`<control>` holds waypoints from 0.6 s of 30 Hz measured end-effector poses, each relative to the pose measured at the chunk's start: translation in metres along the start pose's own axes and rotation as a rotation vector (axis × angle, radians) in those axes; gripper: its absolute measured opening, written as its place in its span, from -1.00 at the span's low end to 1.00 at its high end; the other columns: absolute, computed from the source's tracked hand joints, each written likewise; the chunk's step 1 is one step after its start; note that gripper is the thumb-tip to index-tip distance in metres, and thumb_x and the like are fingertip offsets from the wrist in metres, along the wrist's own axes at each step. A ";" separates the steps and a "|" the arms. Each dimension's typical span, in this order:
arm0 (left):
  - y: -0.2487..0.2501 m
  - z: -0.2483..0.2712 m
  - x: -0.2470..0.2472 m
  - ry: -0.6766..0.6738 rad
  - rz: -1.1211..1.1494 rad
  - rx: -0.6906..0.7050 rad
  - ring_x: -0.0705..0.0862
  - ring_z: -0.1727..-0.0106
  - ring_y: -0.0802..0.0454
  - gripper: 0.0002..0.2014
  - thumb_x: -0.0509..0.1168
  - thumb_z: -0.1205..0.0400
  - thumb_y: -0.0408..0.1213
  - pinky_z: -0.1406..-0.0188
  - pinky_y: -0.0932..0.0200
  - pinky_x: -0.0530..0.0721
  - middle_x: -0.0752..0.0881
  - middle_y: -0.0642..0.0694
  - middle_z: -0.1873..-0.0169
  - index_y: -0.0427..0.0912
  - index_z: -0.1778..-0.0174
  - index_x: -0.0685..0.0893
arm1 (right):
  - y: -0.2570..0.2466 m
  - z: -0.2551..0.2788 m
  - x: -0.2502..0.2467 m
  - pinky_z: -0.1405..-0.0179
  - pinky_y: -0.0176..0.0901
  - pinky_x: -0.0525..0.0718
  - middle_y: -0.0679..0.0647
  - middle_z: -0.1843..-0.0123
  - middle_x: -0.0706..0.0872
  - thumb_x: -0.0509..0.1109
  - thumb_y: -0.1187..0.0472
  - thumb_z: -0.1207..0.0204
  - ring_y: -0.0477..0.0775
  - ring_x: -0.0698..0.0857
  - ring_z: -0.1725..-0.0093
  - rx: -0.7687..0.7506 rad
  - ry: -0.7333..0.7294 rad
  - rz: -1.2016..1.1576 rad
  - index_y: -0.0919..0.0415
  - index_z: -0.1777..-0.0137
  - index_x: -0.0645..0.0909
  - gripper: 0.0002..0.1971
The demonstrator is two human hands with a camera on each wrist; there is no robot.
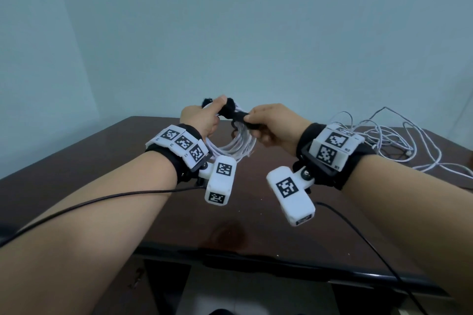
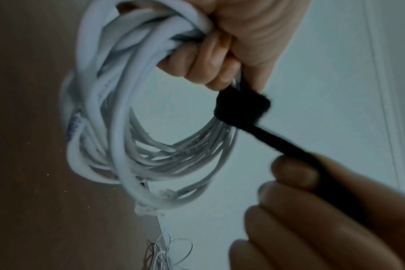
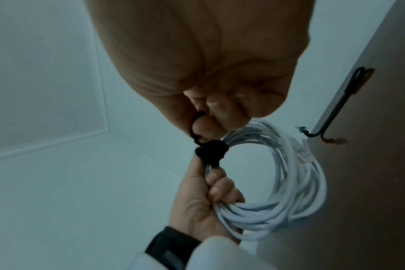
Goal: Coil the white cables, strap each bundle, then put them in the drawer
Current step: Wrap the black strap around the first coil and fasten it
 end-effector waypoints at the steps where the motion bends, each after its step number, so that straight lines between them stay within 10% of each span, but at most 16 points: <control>1: 0.001 -0.001 -0.002 0.011 -0.025 0.011 0.21 0.77 0.11 -0.54 0.46 -0.51 -0.08 0.72 0.38 0.15 0.30 0.04 0.78 -0.09 0.52 0.33 | -0.004 0.002 -0.004 0.58 -0.29 0.21 0.09 0.56 0.43 0.21 0.32 -0.59 -0.03 0.29 0.63 -0.029 0.027 -0.034 0.18 0.41 0.41 -0.69; 7: 0.010 0.002 0.008 -0.038 -0.100 0.106 0.23 0.77 0.12 -0.57 0.42 -0.56 -0.11 0.72 0.37 0.18 0.33 0.03 0.76 -0.11 0.52 0.36 | -0.021 0.000 -0.010 0.13 -0.31 0.39 0.17 0.07 0.56 0.30 0.31 -0.53 -0.04 0.50 0.06 -0.221 0.124 0.032 0.41 0.23 0.61 -0.82; 10: 0.017 0.011 0.023 -0.141 -0.046 0.128 0.21 0.72 0.14 -0.67 0.38 -0.60 -0.12 0.73 0.37 0.15 0.31 -0.02 0.65 -0.15 0.37 0.43 | -0.015 -0.009 -0.010 -0.29 -0.34 0.33 0.01 -0.13 0.60 0.31 0.39 -0.52 -0.17 0.42 -0.37 -0.202 0.051 0.085 0.16 0.38 0.60 -0.74; 15: 0.024 0.019 0.033 -0.271 0.009 0.090 0.24 0.76 0.21 -0.74 0.36 -0.62 -0.14 0.77 0.38 0.17 0.32 0.02 0.63 -0.18 0.24 0.45 | -0.002 -0.007 -0.013 0.02 -0.08 0.34 0.03 0.41 0.47 0.42 0.23 -0.24 0.07 0.45 0.20 -0.163 -0.060 0.108 0.05 0.61 0.54 -0.76; 18: 0.017 0.018 0.035 -0.312 0.021 0.022 0.20 0.76 0.20 -0.72 0.36 -0.61 -0.08 0.73 0.35 0.13 0.31 0.07 0.71 -0.16 0.24 0.45 | -0.004 -0.004 -0.014 0.11 -0.10 0.34 0.11 0.41 0.42 0.40 0.24 -0.23 0.07 0.43 0.26 -0.202 -0.025 0.097 0.07 0.61 0.50 -0.76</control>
Point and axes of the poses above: each hand's wrist, its own z-axis away from the middle knuckle, its own x-axis out of the palm, y = z × x, the point moved 8 cm from there along -z, towards the middle knuckle
